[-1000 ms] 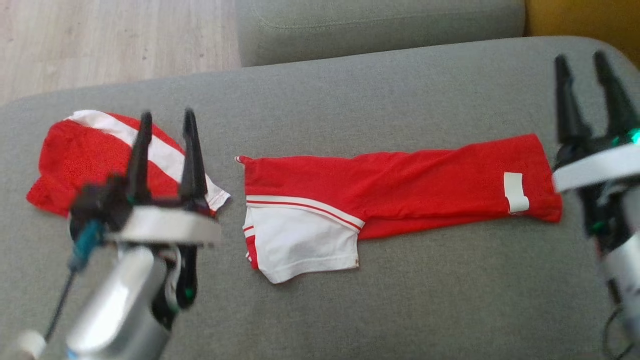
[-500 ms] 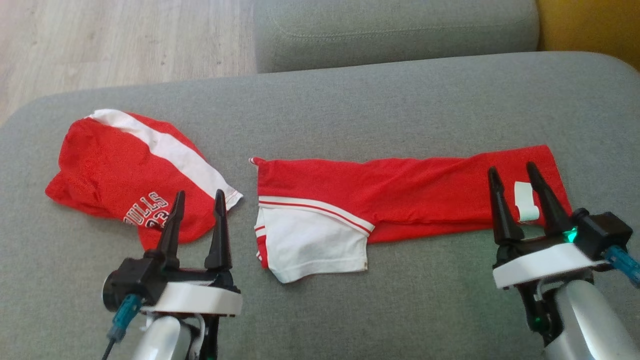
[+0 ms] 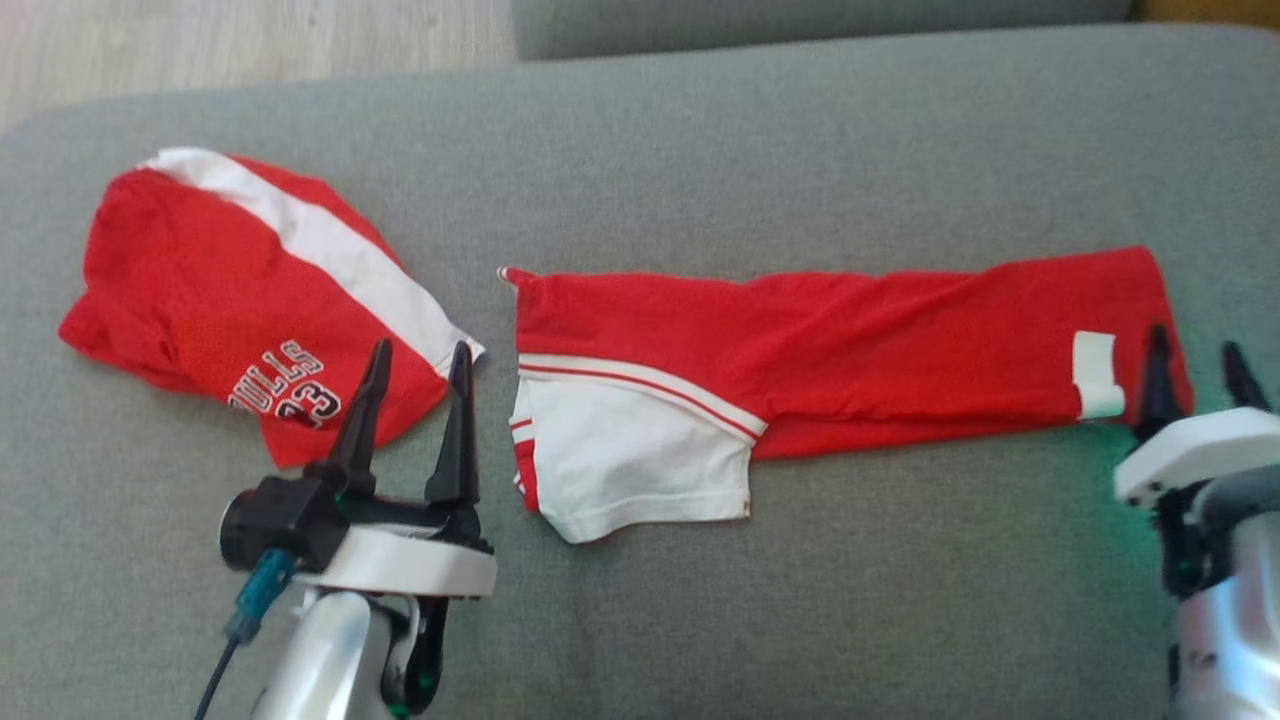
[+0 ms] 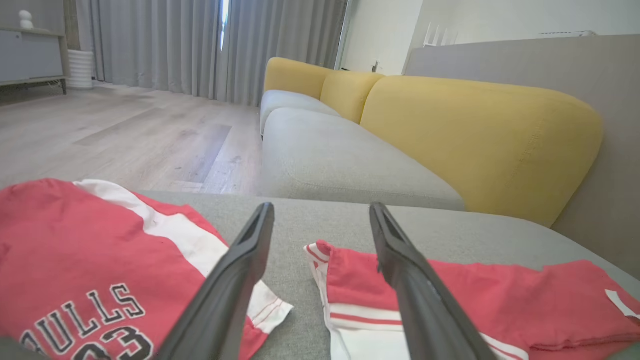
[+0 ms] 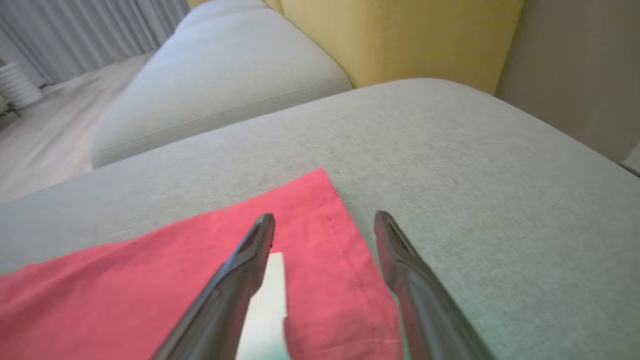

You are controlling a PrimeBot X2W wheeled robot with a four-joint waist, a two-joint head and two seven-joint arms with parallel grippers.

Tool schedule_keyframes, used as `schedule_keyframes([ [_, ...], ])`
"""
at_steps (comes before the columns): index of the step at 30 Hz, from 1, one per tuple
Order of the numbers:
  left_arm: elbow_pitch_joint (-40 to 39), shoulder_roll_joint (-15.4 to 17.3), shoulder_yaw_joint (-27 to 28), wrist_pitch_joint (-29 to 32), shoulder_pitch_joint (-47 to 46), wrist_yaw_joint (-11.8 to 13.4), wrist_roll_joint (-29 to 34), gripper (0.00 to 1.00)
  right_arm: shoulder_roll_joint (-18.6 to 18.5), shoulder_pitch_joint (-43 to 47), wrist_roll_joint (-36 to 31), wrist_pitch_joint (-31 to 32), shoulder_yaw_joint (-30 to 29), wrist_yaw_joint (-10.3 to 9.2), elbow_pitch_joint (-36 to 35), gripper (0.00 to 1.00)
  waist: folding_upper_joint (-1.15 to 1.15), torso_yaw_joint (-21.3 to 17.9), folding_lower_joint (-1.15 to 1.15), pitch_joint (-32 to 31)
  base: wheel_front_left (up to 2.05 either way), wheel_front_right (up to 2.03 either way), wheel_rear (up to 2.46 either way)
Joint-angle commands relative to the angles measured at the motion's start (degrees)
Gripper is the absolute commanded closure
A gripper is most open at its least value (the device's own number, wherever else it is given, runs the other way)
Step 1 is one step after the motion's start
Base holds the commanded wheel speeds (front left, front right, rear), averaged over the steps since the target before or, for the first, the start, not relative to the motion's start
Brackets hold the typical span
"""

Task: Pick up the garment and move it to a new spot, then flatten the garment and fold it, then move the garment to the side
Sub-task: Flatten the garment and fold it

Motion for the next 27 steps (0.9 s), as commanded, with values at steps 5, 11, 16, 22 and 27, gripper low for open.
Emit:
schedule_keyframes([
  [5, -0.19, -0.45, 3.21, -0.46, -3.97, -1.29, 1.65, 0.00, 0.48, -5.88, -4.18, 1.29, -4.75, -0.04, 3.64, 0.00, 0.00, 0.80, -0.01, 3.43, 0.00, 0.00, 0.00],
  [11, 0.10, -0.68, 3.91, -0.46, -4.54, -1.87, 2.17, 0.00, 0.77, -6.95, -5.57, 2.68, -5.63, -0.04, 6.82, 0.00, 0.00, 0.62, -0.01, 4.50, 0.00, 0.00, 0.00],
  [16, 0.17, -0.78, 4.52, -0.46, -5.06, -2.27, 2.46, 0.00, 1.13, -7.87, -5.69, 2.98, -6.15, -0.04, 8.22, 0.00, 0.00, 0.26, -0.01, 5.40, 0.00, 0.00, 0.00],
  [22, 0.15, -0.84, 4.92, -0.46, -5.57, -2.60, 2.46, 0.00, 1.40, -8.38, -5.04, 3.44, -5.79, -0.04, 9.13, 0.00, 0.00, -0.07, -0.01, 6.08, 0.00, 0.00, 0.00],
  [27, 0.07, -0.85, 5.32, -0.46, -5.65, -2.74, 2.30, 0.00, 0.39, -8.64, -3.39, 1.91, -5.03, -0.04, 8.32, 1.00, 0.00, -0.61, -0.01, 6.04, 0.00, 0.00, 0.00],
])
